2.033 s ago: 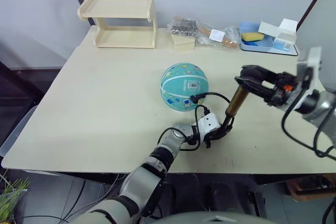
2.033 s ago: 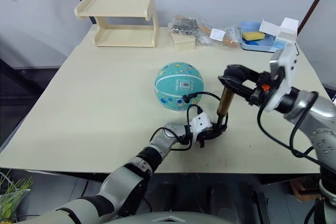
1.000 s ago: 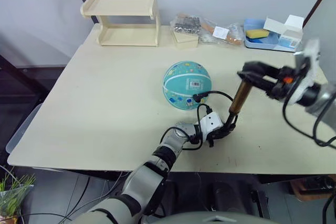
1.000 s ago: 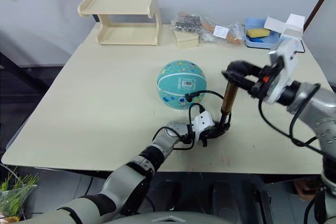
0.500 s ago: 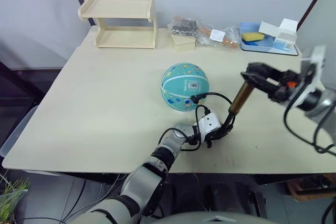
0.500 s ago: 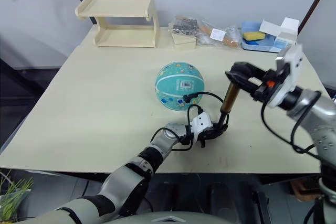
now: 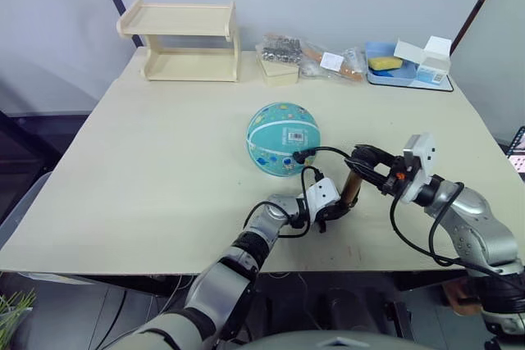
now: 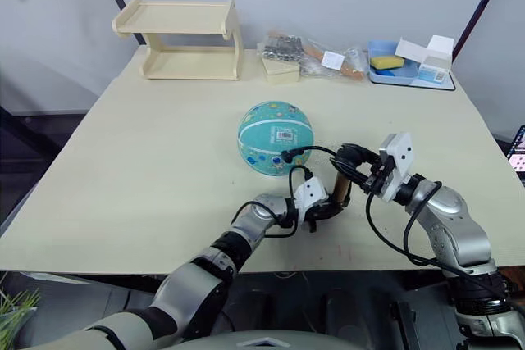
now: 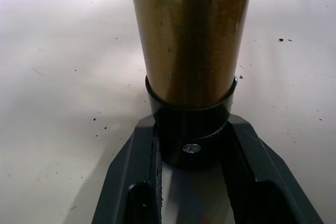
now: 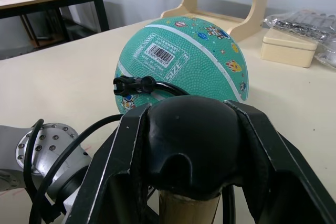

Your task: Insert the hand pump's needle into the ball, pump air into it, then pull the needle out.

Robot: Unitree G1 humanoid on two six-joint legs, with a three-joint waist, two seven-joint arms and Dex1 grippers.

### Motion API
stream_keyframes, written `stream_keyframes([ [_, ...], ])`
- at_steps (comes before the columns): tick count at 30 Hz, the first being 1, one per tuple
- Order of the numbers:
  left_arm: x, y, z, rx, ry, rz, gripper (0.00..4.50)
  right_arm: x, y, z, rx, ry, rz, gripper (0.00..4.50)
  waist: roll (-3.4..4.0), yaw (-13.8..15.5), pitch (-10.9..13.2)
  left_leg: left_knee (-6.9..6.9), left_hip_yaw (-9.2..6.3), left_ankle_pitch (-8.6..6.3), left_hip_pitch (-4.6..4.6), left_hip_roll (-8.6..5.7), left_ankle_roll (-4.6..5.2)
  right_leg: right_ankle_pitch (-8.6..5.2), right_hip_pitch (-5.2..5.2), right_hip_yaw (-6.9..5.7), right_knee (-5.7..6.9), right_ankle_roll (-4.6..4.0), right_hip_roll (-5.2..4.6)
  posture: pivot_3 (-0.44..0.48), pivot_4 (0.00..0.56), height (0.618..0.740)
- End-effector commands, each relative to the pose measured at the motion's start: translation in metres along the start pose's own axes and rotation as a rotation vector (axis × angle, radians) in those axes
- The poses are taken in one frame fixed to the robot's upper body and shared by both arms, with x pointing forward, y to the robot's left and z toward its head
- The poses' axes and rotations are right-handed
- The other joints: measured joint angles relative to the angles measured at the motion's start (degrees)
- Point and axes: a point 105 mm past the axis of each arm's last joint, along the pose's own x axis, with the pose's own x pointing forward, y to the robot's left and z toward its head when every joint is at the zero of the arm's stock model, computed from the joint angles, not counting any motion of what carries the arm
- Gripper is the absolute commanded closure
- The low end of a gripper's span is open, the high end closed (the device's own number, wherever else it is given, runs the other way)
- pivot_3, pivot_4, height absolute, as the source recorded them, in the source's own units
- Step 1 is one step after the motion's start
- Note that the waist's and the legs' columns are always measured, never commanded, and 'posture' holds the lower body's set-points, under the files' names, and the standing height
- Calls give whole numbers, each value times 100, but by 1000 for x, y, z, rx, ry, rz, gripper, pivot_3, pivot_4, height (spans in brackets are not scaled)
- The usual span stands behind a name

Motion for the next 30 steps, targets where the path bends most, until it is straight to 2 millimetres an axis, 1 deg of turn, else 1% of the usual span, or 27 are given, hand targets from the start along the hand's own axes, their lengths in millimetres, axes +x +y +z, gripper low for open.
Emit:
stream_keyframes([
  [1, -3, -28, -40, -90, 131, -85, 3459, -7, -8, 31, -24, 24, -7, 2846, 4, 0, 6, 0, 1, 0, -3, -1, -1, 0, -1, 0, -2, 0, -1, 0, 150, 740],
  [2, -2, -28, -40, -87, 132, -89, 3459, -10, -8, 68, -80, -33, 13, 2846, 7, 0, 11, 0, 1, 0, -6, -2, -1, 0, -2, 0, -3, 0, -3, 0, 150, 740],
  [3, -2, -28, -40, -85, 133, -92, 3459, -13, -4, 91, -118, -65, 31, 2846, 12, -1, 14, 0, 2, 0, -9, -4, 0, 1, -3, 1, -8, 1, -4, 0, 150, 740],
  [4, -1, -29, -40, -83, 133, -94, 3459, -15, -1, 107, -141, -84, 48, 2846, 24, -1, 25, 0, 2, 0, -9, -4, 0, 1, -2, 1, -9, 1, -4, 0, 150, 740],
  [5, -1, -29, -39, -83, 133, -96, 3459, -18, 1, 120, -149, -102, 56, 2846, 101, 58, 116, 1, 6, 0, -11, -6, 0, 1, -4, 5, -9, 2, -5, 0, 150, 740],
  [6, -1, -29, -39, -83, 132, -97, 3459, -20, 3, 132, -148, -119, 65, 2846, 100, 70, 120, 35, 7, 12, -94, -22, 20, 24, -60, 11, -10, 34, -12, 0, 150, 740],
  [7, 0, -29, -38, -84, 131, -99, 3459, -24, 6, 146, -145, -133, 76, 2846, 100, 79, 129, 34, 5, 12, -95, -23, 20, 24, -60, 9, -15, 33, -12, 0, 150, 740],
  [9, 0, -30, -38, -85, 129, -101, 3459, -29, 12, 167, -145, -154, 92, 2846, 110, 80, 145, 36, 3, 9, -104, -26, 26, 27, -58, 7, -30, 31, -15, 0, 150, 740],
  [12, 1, -30, -38, -86, 127, -103, 3459, -36, 20, 193, -145, -178, 116, 2846, 111, 75, 153, 39, 4, 2, -109, -34, 39, 45, -53, 8, -52, 14, -23, 0, 150, 740],
  [14, 1, -31, -38, -89, 128, -104, 3459, -39, 22, 201, -140, -182, 114, 2846, 110, 78, 156, 48, 11, -5, -119, -39, 51, 50, -56, 12, -59, 15, -32, 0, 150, 740],
  [16, 1, -31, -39, -90, 130, -104, 3459, -40, 22, 203, -128, -178, 108, 2846, 103, 79, 161, 54, 7, -8, -128, -39, 55, 51, -58, 7, -62, 14, -34, 0, 150, 740],
  [17, 1, -31, -39, -91, 131, -103, 3459, -39, 19, 197, -123, -155, 96, 2846, 107, 79, 159, 62, 7, -10, -144, -40, 59, 52, -69, 6, -62, 13, -36, 0, 150, 740],
  [19, 1, -30, -39, -92, 134, -100, 3459, -34, 12, 167, -107, -66, 73, 2846, 107, 83, 158, 75, 7, -15, -162, -47, 68, 58, -79, 7, -62, 17, -42, 0, 150, 740],
  [22, 2, -29, -38, -91, 137, -98, 3459, -27, 1, 120, -47, 23, 44, 2846, 79, 84, 124, 83, 9, -23, -159, -52, 81, 58, -72, 3, -64, 20, -46, 0, 150, 740],
  [23, 2, -29, -38, -90, 137, -97, 3459, -25, 0, 110, -40, 42, 42, 2846, 73, 67, 115, 83, 14, -25, -155, -53, 83, 58, -69, 7, -66, 21, -47, 0, 150, 740],
  [24, 2, -29, -38, -90, 137, -96, 3459, -24, 0, 100, -39, 61, 43, 2846, 74, 60, 115, 84, 25, -28, -138, -54, 87, 58, -55, 16, -66, 27, -49, 0, 150, 740],
  [25, 1, -28, -39, -90, 137, -94, 3459, -20, 1, 86, 0, 75, 49, 2846, 71, 54, 114, 84, 29, -28, -133, -53, 88, 55, -52, 20, -66, 35, -49, 0, 150, 740],
  [26, 1, -28, -39, -91, 137, -92, 3459, -16, 2, 73, 29, 89, 54, 2846, 55, 46, 106, 84, 36, -28, -123, -52, 88, 49, -47, 24, -66, 55, -51, 0, 150, 740],
  [28, 0, -28, -41, -92, 137, -89, 3459, -11, 5, 41, 54, 153, 55, 2846, 38, 36, 93, 80, 43, -31, -94, -39, 85, 47, -35, 16, -66, 58, -51, 0, 150, 740],
  [30, 0, -29, -41, -93, 135, -87, 3459, -8, 8, 9, 91, 205, 52, 2846, 22, 33, 60, 74, 45, -31, -85, -31, 83, 47, -35, 12, -65, 58, -51, 0, 150, 740],
])
